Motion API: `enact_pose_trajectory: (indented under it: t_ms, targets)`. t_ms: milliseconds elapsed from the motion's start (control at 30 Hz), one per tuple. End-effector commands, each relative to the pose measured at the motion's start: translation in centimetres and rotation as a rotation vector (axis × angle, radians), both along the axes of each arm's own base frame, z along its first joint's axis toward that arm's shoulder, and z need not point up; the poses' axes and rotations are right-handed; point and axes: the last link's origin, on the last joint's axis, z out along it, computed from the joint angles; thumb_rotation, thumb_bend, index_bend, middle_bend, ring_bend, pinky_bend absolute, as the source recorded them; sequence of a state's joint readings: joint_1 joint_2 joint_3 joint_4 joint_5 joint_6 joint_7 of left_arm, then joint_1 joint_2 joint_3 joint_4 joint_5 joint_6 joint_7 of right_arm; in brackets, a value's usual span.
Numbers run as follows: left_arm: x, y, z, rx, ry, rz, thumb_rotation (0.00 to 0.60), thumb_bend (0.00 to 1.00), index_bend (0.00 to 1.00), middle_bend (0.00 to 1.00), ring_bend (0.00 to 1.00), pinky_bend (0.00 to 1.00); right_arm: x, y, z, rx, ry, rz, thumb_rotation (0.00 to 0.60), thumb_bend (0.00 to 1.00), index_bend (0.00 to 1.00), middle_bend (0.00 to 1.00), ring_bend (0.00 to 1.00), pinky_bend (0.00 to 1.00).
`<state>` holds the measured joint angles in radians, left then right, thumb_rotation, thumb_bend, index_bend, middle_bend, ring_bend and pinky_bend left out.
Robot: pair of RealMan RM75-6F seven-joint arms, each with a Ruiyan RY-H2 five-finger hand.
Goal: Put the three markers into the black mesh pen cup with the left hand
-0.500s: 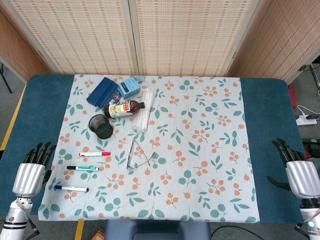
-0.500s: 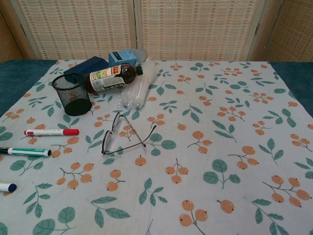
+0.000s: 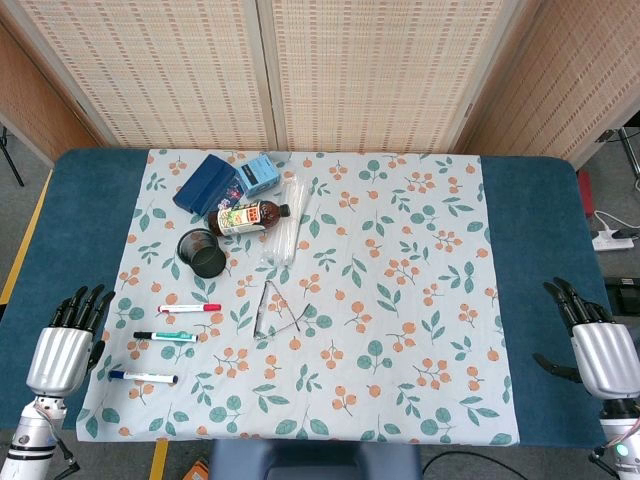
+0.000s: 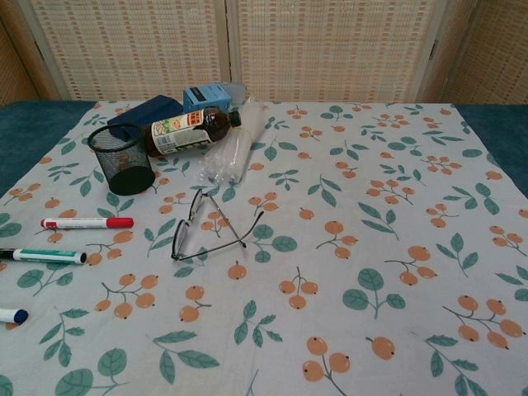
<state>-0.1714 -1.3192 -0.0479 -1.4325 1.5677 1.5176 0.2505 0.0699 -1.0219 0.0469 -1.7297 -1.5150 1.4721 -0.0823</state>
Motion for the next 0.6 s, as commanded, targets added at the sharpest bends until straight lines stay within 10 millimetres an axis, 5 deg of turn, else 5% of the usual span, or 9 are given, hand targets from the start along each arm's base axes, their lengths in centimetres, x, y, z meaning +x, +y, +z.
enact_pose_trajectory:
  t_ms: [33,300,600]
  targets:
    - [0.0,0.0,0.0,0.001,-0.002,0.000,0.600,0.28,0.11,0.07,0.05,0.18,-0.1,0.0,0.0,0.001,0.001,-0.002,0.600,0.00,0.11,0.06,0.24,0.29]
    - [0.1,-0.4,-0.3,-0.018,-0.008,0.010,0.600,0.28,0.11,0.10,0.05,0.18,-0.1,-0.1,0.0,0.003,-0.002,-0.005,0.600,0.00,0.11,0.06,0.24,0.29]
    - [3.8,-6.9,-6.7,-0.229,0.065,-0.011,0.600,0.28,0.15,0.16,0.07,0.18,-0.2,-0.2,-0.1,0.009,-0.012,-0.005,0.600,0.00,0.11,0.06,0.24,0.29]
